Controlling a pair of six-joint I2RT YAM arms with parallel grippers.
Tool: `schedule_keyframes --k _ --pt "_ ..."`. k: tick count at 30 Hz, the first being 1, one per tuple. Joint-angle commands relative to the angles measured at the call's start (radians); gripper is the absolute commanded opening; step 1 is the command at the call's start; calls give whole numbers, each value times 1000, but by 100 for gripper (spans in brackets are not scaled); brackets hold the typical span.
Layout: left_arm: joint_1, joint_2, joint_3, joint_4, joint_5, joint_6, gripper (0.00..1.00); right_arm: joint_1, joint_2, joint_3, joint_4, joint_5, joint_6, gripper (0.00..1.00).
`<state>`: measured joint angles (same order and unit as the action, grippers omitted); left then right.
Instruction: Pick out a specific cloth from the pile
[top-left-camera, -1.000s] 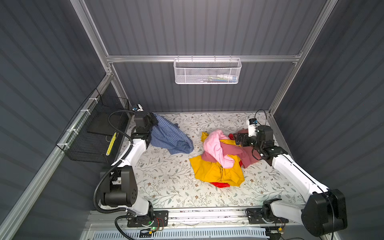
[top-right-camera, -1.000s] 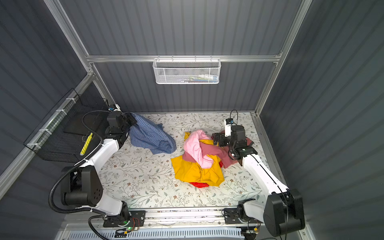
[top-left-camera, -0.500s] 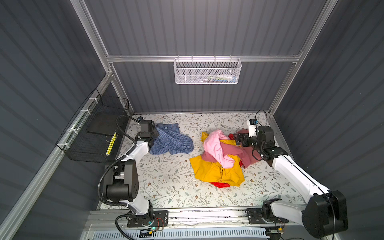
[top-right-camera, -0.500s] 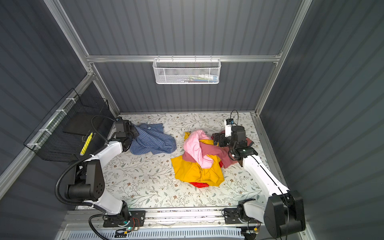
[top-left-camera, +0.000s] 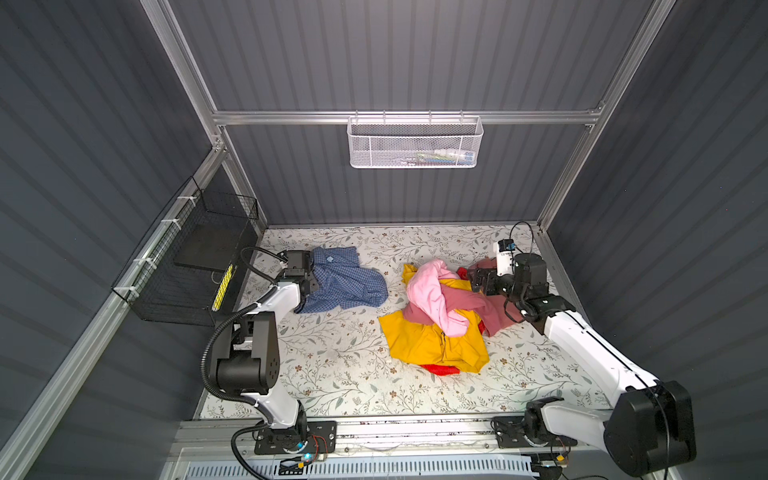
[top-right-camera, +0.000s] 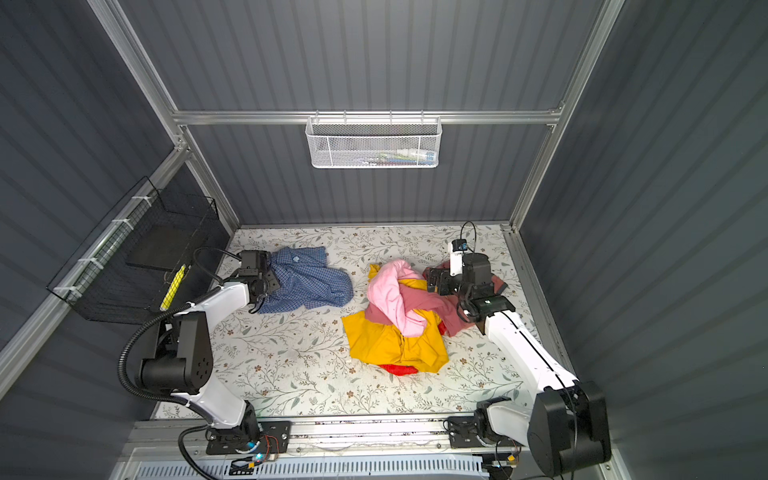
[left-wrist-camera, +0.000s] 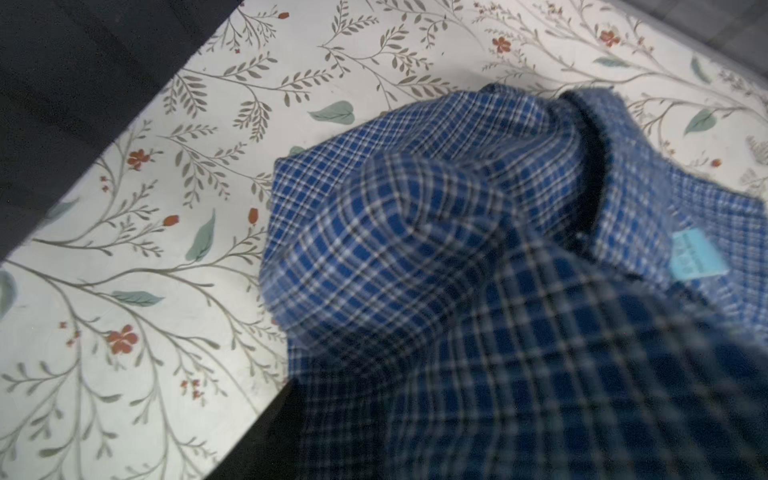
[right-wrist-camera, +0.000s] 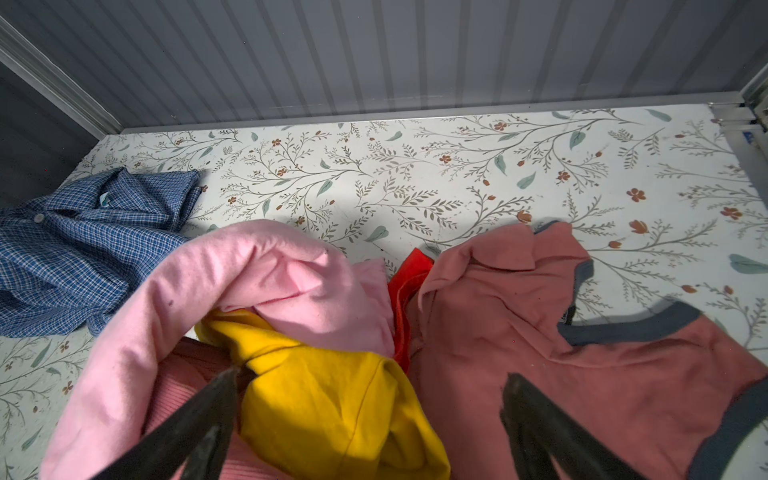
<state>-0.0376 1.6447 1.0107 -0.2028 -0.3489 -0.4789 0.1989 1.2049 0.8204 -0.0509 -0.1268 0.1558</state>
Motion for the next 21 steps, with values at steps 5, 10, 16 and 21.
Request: schedule_keyframes --k 5,10,16,21 --pt "-52 -143 23 -154 -179 39 83 -3 -4 -1 16 12 -8 99" --pt "-138 -226 32 -181 -301 90 87 -4 -8 6 6 18 -20 99" --pt "-203 -255 58 -170 -326 230 94 -4 -24 6 -7 27 -32 99" --pt "-332 -218 76 -49 -165 499 99 -4 -21 3 -7 24 -29 99"
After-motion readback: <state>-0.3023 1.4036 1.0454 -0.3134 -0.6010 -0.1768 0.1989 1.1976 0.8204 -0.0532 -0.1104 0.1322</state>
